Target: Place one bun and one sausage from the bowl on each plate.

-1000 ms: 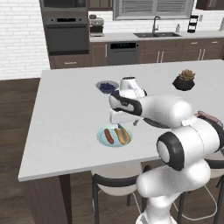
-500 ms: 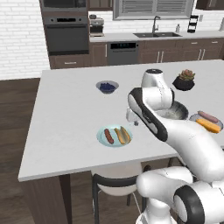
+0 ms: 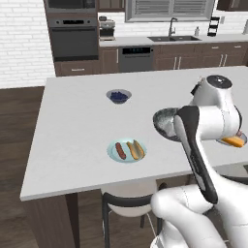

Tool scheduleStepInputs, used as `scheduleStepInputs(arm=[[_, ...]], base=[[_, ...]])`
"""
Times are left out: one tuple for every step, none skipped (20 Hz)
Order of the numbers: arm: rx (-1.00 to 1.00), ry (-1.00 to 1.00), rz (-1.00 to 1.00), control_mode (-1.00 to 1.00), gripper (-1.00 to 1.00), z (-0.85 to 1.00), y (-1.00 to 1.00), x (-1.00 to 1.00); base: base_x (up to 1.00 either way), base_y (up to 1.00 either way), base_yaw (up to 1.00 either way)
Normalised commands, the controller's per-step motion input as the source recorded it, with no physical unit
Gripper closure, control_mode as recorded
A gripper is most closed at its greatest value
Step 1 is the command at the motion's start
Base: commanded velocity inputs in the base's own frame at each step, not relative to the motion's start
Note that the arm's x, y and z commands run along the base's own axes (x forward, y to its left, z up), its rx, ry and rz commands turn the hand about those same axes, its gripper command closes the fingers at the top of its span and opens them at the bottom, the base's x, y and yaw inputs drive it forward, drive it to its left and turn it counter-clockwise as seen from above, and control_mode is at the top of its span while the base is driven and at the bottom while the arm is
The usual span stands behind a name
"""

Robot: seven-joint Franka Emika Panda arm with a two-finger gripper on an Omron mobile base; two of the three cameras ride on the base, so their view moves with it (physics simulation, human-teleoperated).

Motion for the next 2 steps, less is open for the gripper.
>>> scheduleStepInputs(arm=[[0.0, -0.26, -0.05, -1.0, -1.0, 0.44, -0.34, -1.0], [0.0, -0.25, -0.08, -1.0, -1.0, 0.42, -0.2, -0.91]], base=[[0.0, 0.0, 0.0], [0.0, 0.0, 0.0]])
